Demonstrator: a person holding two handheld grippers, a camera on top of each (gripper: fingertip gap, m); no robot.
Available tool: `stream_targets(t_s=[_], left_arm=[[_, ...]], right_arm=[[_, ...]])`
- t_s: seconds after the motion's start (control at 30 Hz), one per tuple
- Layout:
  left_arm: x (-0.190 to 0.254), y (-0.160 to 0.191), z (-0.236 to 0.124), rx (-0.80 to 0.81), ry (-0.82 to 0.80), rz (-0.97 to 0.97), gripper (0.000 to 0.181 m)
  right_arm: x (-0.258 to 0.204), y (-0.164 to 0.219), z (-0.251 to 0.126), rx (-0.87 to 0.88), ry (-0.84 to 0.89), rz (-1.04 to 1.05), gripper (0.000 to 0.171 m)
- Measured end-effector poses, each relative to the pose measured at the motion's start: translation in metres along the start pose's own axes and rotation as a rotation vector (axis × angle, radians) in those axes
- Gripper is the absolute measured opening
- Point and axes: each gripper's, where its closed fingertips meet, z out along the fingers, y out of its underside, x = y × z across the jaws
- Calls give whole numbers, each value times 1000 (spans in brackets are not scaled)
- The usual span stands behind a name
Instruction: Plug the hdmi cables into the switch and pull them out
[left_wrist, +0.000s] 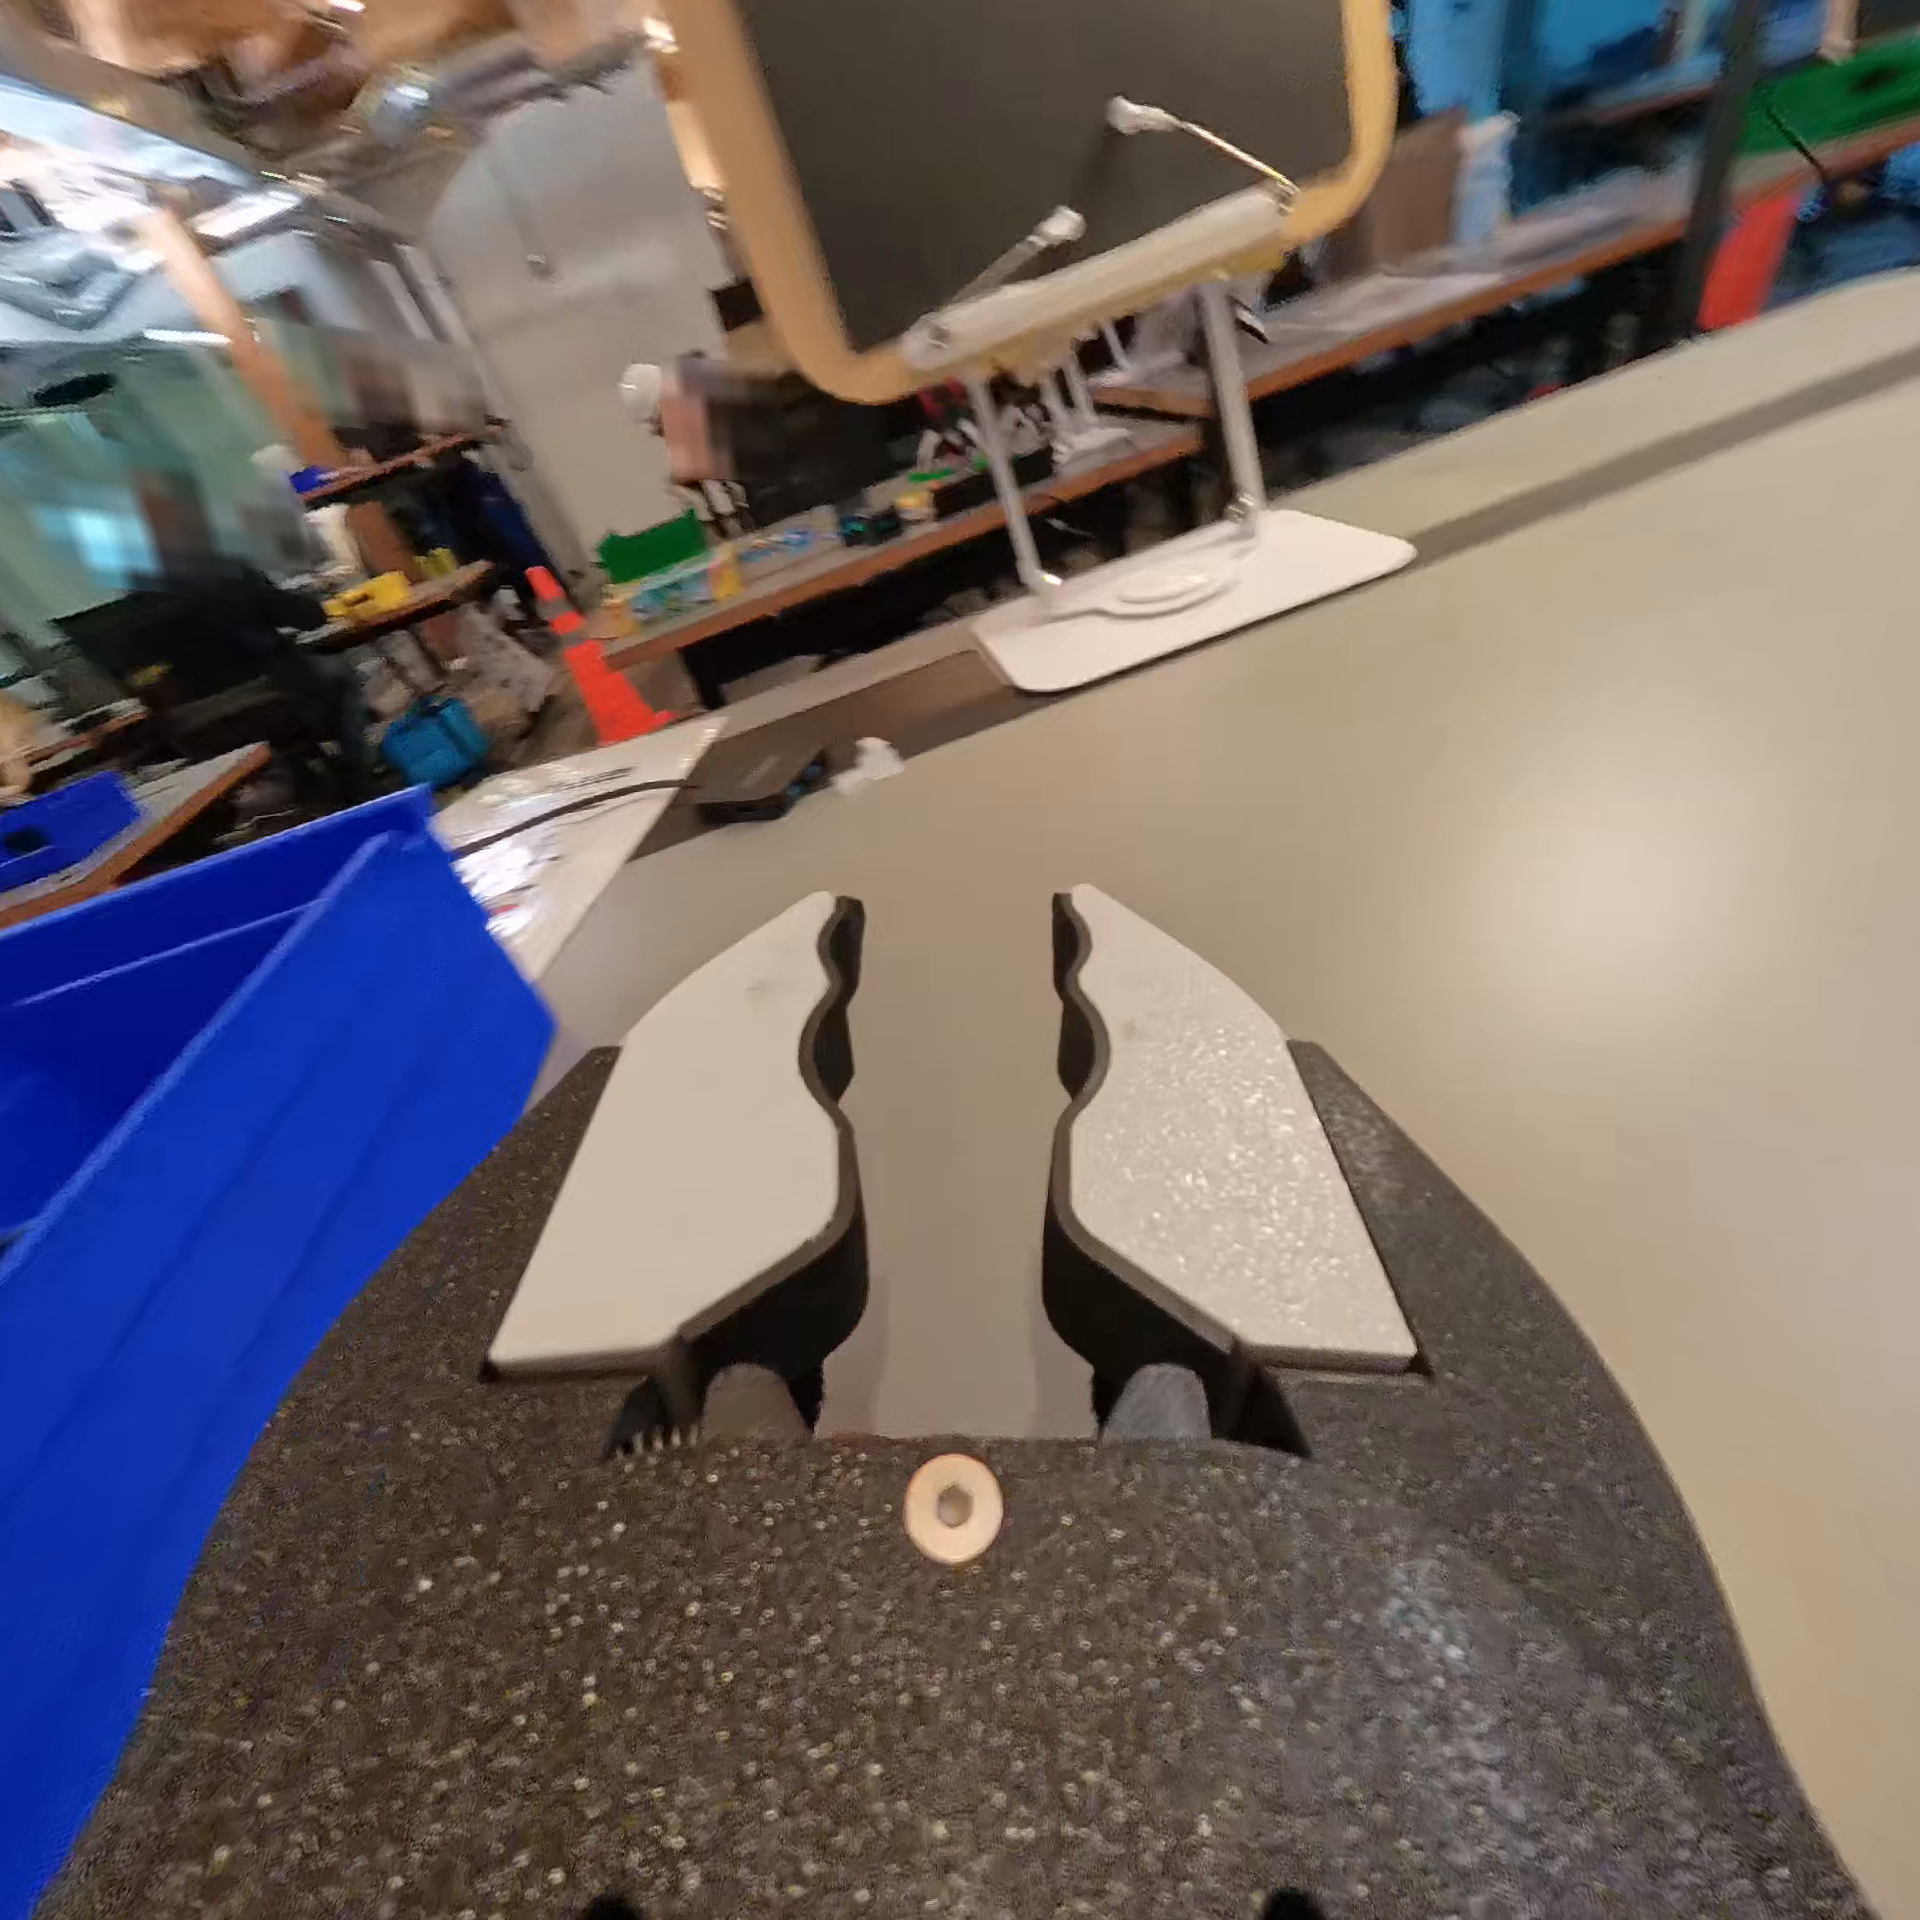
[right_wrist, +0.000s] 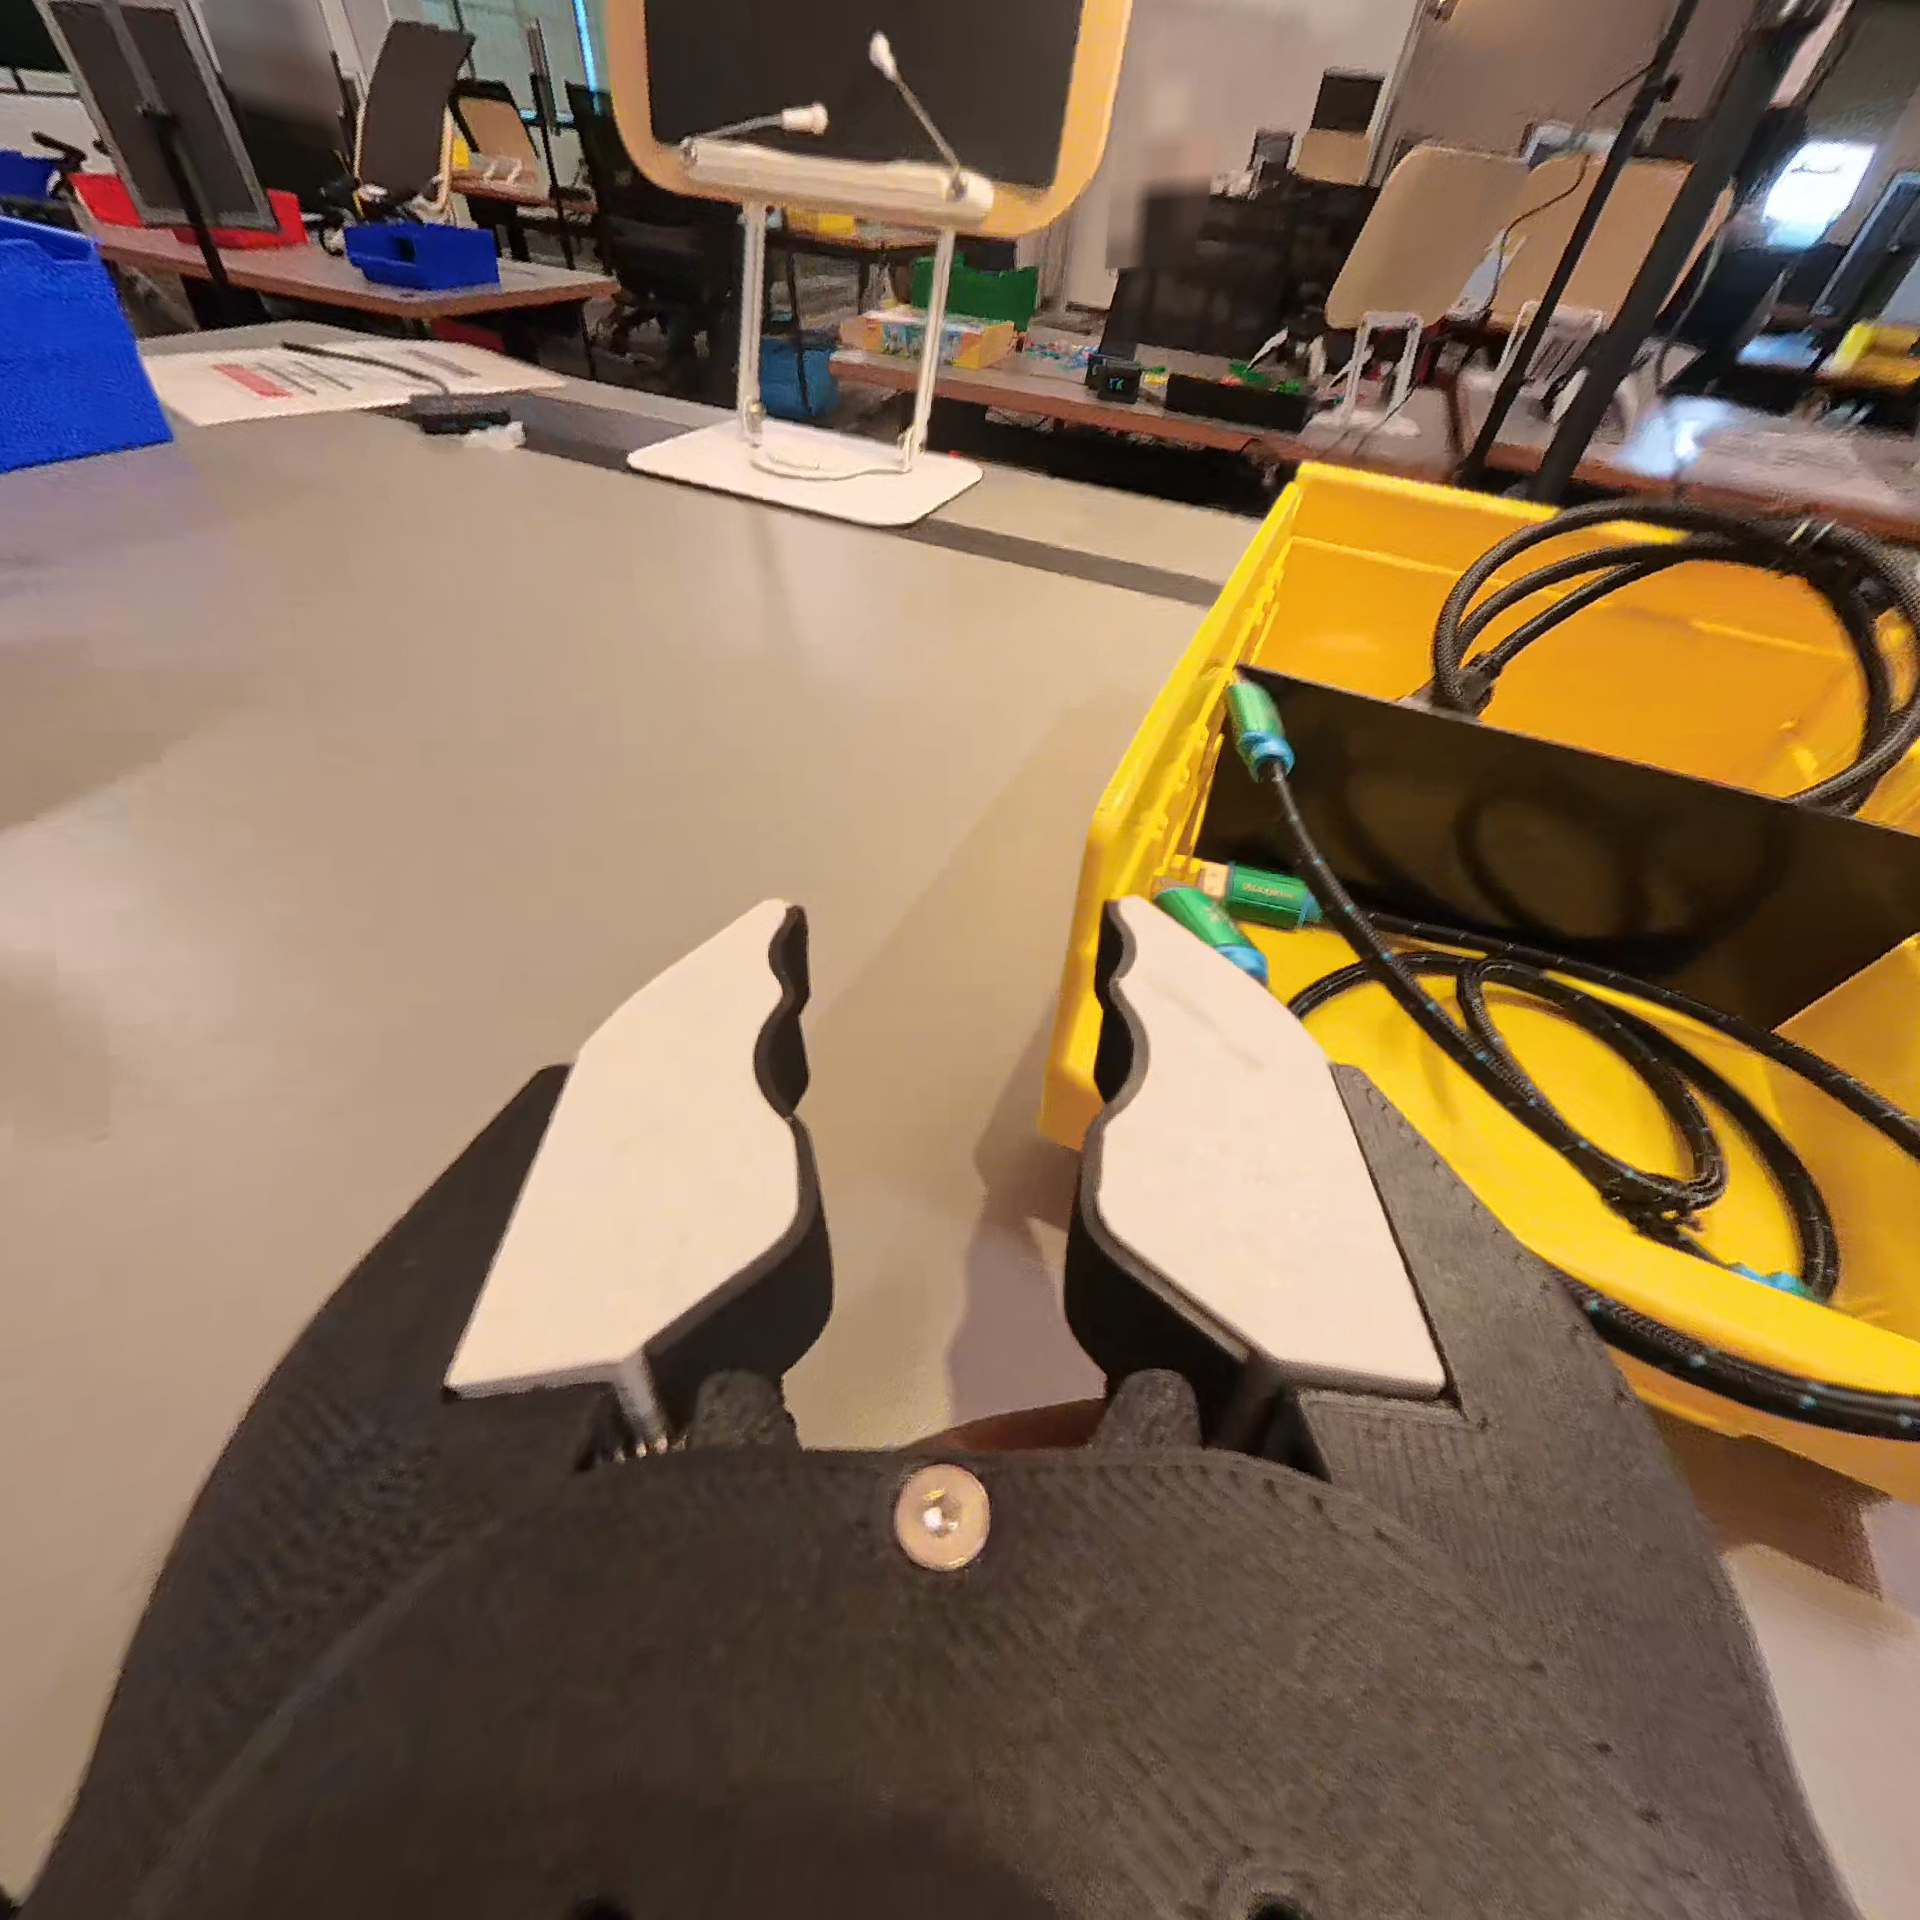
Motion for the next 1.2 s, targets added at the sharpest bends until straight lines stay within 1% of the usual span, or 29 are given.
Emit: stream_targets(t_s=[0.1,0.17,0.23,0.37,0.47,0.57,0.63,0.67,0.9,1.0,1.07,1.13,1.17,1.2], left_arm=[[-32,-2,-39,67,-153,-46,40],[-52,2,-64,77,-253,-45,44],[-73,10,-86,55,-356,-36,50],[-123,32,-130,-38,-588,-28,56],[-143,46,-147,-92,-639,-67,56],[-150,65,-141,-203,-588,-107,59],[-146,72,-130,-252,-515,-101,59],[-146,74,-126,-268,-505,-85,59],[-145,86,-107,-362,-495,60,54],[-147,90,-101,-392,-504,106,53],[-149,91,-99,-397,-490,89,51],[-150,92,-98,-392,-471,59,43],[-151,91,-97,-383,-465,43,37],[-152,90,-97,-374,-458,28,31]], right_arm=[[1,-5,-3,39,30,-41,52],[1,-5,-3,40,23,-41,53],[3,-7,-3,52,29,-47,53],[11,-8,-4,63,65,-65,53],[20,-8,-3,59,114,-90,53],[27,-3,2,20,137,-83,54],[29,0,6,-6,140,-81,55],[29,1,8,-23,145,-82,55],[34,19,23,-171,213,-151,53],[36,22,30,-199,236,-183,50],[38,20,35,-200,244,-192,45],[41,17,38,-183,268,-200,39],[42,14,38,-168,276,-209,33],[41,12,39,-152,280,-220,20]])
